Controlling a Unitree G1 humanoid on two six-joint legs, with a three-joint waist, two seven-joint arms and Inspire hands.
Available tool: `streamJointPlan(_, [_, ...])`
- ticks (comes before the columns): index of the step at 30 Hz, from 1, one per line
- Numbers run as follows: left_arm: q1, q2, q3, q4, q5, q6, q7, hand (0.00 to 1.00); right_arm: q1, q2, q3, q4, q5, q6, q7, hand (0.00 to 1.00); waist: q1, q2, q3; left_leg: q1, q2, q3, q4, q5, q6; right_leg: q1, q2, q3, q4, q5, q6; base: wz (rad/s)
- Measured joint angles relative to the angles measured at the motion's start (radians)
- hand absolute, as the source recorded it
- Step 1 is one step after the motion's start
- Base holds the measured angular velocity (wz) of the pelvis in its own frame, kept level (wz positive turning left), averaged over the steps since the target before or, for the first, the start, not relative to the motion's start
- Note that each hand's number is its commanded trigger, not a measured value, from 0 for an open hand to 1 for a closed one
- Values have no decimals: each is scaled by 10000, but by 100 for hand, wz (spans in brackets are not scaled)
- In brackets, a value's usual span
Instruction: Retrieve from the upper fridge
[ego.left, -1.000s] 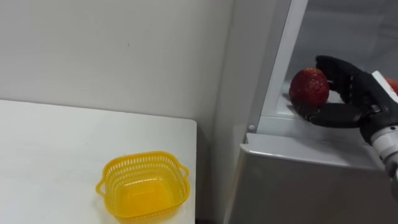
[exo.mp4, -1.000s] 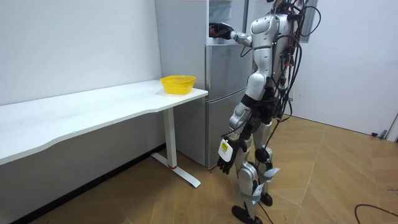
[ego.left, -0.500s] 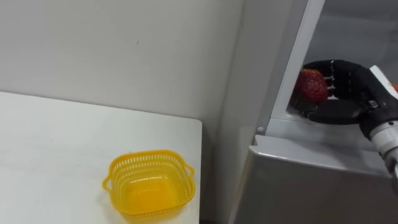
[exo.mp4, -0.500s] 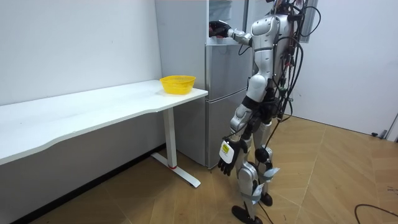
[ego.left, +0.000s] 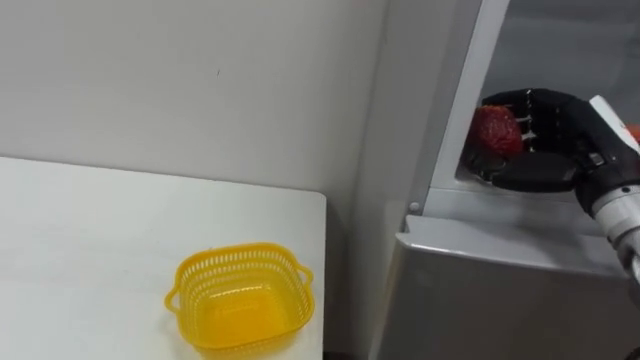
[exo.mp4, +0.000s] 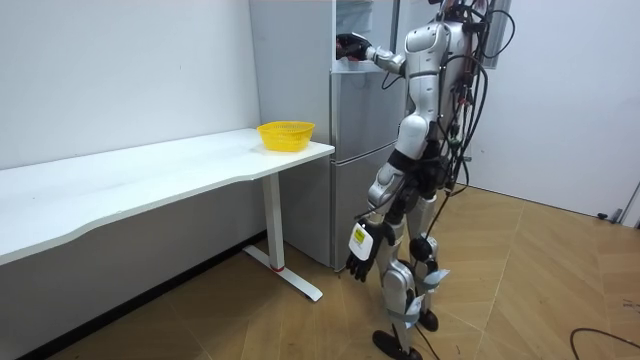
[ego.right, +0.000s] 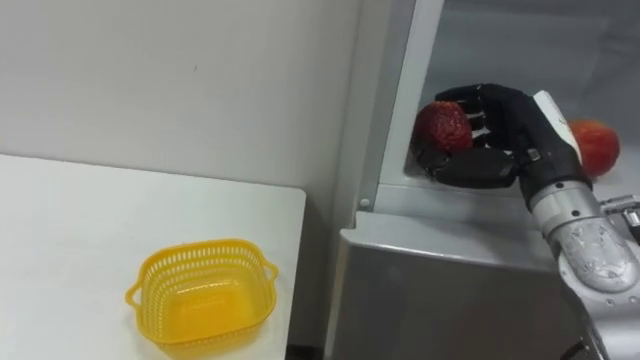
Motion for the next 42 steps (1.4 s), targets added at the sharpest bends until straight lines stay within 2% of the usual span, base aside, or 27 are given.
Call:
streamJointPlan(5, [171,-5,-60,8,7,-8,186,0,591,189,242,-1065,-76,7,-501,100,-22,108,34,114,36,10,-39,2,-3,72,37,110,-6,-1,0,-3])
streamJointPlan(13, [236,-157,-40,30,13,-103,175,0,1916,519,57,-3073,-868,16,-1157,100,-103,125,47,108,66,129,-40,2,-3,27,29,155,-2,-1,0,-3])
streamJointPlan(17, [231,-388,-79,304,9,-248,590,0,2751,995,-113,-4449,-824,-10,-1385,100,-173,238,89,101,64,275,-62,1,-3,11,43,166,6,0,0,-3])
streamJointPlan(19, [245,-472,-80,490,9,-375,694,0,3041,1264,-110,-5061,-861,-163,-1461,100,-190,334,73,111,70,351,-134,0,-6,9,109,184,2,1,-4,-6])
streamJointPlan(21, [217,-604,-83,785,-7,-545,850,0,3153,1588,-105,-5491,-957,-531,-1551,100,-309,482,21,138,74,381,-171,-1,-7,-4,127,230,11,4,-8,-4])
streamJointPlan(24, [272,-668,-97,947,3,-736,985,0,3404,1678,-106,-6170,-1280,-815,-1812,100,-312,565,-24,149,79,397,-176,0,-8,-11,115,263,14,4,-9,-2])
streamJointPlan(31, [341,-691,-177,1212,-146,-1042,1072,0,3778,2257,-16,-7065,-2612,-1595,-2160,100,-295,602,21,298,75,529,-191,0,-7,77,77,408,13,3,-8,-5])
streamJointPlan(34, [285,-693,-293,1216,-170,-1162,1061,0,3957,2436,251,-7516,-2939,-1687,-2218,100,-317,611,21,298,76,608,-265,-1,-6,23,85,447,27,3,-7,-5])
streamJointPlan(37, [241,-697,-319,1263,-173,-1201,1044,0,4198,2472,508,-7954,-3186,-1911,-2200,100,-287,614,20,290,81,624,-307,-1,-6,-14,156,467,31,2,-8,-2])
streamJointPlan(42, [57,-684,-828,1253,-166,-1222,917,0,4197,2485,1587,-8680,-3428,-2110,-2202,100,-123,566,-24,232,85,692,-305,1,-7,-133,181,570,31,4,-11,-6])
